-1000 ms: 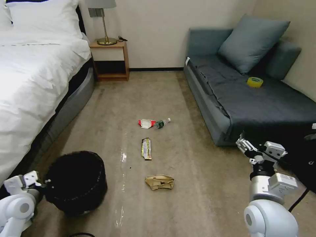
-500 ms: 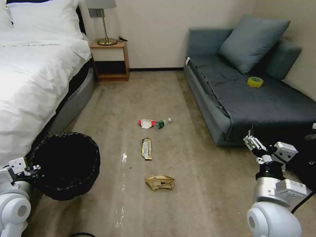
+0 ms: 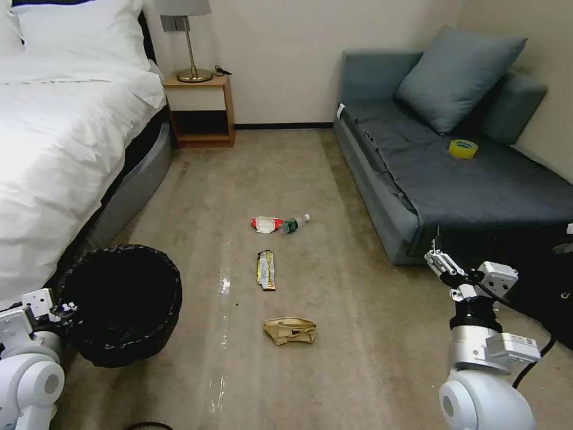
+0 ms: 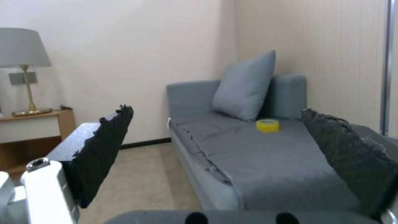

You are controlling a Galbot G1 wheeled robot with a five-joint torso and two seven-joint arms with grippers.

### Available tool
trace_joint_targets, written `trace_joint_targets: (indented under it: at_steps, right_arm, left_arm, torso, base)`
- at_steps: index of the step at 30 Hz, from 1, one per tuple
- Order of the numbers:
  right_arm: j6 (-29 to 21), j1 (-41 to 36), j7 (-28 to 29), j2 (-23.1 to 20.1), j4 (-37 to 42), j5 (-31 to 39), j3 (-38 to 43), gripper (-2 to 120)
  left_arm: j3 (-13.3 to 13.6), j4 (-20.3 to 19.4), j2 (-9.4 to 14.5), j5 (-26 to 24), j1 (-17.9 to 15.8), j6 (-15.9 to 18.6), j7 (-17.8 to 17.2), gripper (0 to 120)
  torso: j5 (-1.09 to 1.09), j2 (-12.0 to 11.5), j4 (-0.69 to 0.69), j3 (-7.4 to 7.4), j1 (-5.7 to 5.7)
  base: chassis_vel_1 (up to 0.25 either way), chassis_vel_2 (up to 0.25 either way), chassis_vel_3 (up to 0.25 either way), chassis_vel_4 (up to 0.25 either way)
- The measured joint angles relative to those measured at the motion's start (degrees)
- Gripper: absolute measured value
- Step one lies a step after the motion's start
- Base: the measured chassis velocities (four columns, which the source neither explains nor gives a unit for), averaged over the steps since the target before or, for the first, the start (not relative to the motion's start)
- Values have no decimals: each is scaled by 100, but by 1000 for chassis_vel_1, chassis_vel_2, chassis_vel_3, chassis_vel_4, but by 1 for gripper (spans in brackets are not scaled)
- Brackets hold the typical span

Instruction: Pick up the trash bin, then pick up the garbage on the floor and place it into the trash bin.

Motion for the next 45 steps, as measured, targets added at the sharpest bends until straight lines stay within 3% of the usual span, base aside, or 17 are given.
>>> trace_joint_targets:
  at_steps: [39,42,45]
  right_arm:
    - [170,209,-206,-73,-260,-129,-51,100]
    - [339,278,-347,-150,-367,-198,-54,100]
    - [617,452,-825,-494,-690,-464,-182,100]
  left_arm:
    - [76,297,-62,143,-120,-115,82,1]
    - [76,303,-67,148,-129,-119,84,1]
    - [76,302,-64,151,-115,-121,87,1]
  torso:
    - [0,0,0,0,0]
    - [0,0,0,0,0]
    - [0,0,-1,0,0]
  base:
    - [-66,65,66,-61]
    - [-55,70,75,-50]
    - [-26,32,20,-28]
